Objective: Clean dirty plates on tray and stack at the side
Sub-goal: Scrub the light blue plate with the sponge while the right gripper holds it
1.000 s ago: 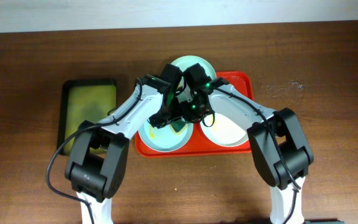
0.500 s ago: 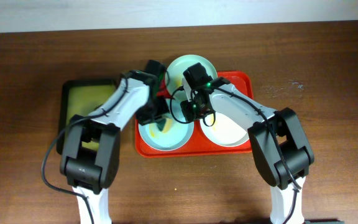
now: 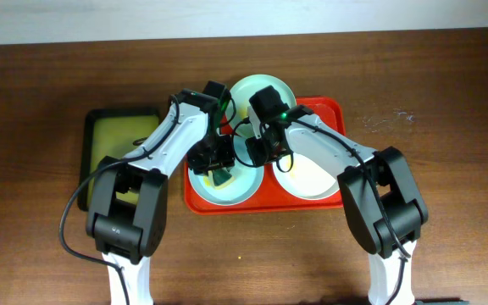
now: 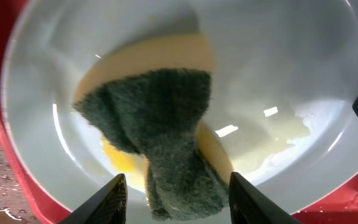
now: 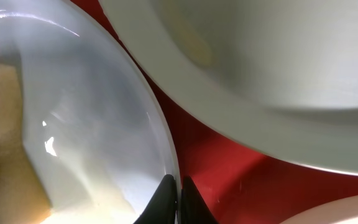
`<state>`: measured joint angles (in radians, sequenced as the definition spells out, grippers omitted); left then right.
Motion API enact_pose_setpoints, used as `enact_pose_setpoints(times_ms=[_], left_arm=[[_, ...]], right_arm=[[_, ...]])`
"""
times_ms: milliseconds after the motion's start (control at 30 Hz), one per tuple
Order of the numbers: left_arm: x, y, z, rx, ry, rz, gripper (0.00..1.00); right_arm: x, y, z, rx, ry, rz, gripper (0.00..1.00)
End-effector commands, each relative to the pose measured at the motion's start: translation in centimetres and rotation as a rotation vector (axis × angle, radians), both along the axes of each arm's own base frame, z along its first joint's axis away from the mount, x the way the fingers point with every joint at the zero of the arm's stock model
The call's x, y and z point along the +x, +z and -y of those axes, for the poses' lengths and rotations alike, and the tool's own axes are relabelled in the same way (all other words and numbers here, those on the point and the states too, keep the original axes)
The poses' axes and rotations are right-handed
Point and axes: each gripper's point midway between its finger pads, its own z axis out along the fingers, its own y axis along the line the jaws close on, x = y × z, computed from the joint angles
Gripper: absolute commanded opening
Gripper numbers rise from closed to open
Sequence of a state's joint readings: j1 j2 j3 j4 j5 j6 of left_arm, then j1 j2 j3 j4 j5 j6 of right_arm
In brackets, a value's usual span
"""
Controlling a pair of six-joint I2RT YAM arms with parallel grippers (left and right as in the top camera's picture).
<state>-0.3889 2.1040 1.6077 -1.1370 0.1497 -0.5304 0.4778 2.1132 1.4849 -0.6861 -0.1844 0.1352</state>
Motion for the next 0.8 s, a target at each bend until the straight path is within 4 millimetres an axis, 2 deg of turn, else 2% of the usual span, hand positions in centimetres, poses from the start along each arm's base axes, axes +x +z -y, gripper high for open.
enact_pose_setpoints(times_ms=[0, 100, 167, 267, 333, 433, 600, 667, 767], left_arm=[[0.6, -0.3, -0.3, 0.013, -0.007, 0.017, 0.49], [1.6, -0.4, -0.2, 0.012, 0.018, 0.055, 0.44], [1.4, -1.0, -0.4, 0.03, 0.088, 0.048, 0.38], [1.4, -1.4, -0.5, 0.029, 0.091, 0.053, 0.32], [1.8, -1.5, -0.6, 0.032, 0.093, 0.067, 0.33], [1.7, -2.0, -1.9, 0.107, 0.137, 0.079, 0.39], [1.6, -2.3, -1.9, 0.104, 0.138, 0.077, 0.41], [1.6, -2.3, -1.9, 0.103, 0.138, 0.077, 0.36], [1.4, -2.3, -1.6, 0.087, 0.139, 0.069, 0.18]], right_arm=[[-0.9, -1.4, -0.2, -0.027, 0.024, -0.029, 0.04], [-0.9, -1.4, -0.2, -0.027, 0.024, -0.029, 0.04], [-1.0, -1.4, -0.2, -0.028, 0.024, -0.031, 0.04], [-1.0, -1.5, -0.2, -0.029, 0.024, -0.032, 0.04], [-1.0, -1.4, -0.2, -0.029, 0.024, -0.031, 0.04], [-1.0, -1.4, -0.2, -0.029, 0.024, -0.032, 0.04], [-1.0, -1.4, -0.2, -0.028, 0.024, -0.031, 0.04], [-1.0, -1.5, -0.2, -0.029, 0.024, -0.032, 0.04], [-1.0, -1.5, -0.2, -0.029, 0.024, -0.032, 0.04]])
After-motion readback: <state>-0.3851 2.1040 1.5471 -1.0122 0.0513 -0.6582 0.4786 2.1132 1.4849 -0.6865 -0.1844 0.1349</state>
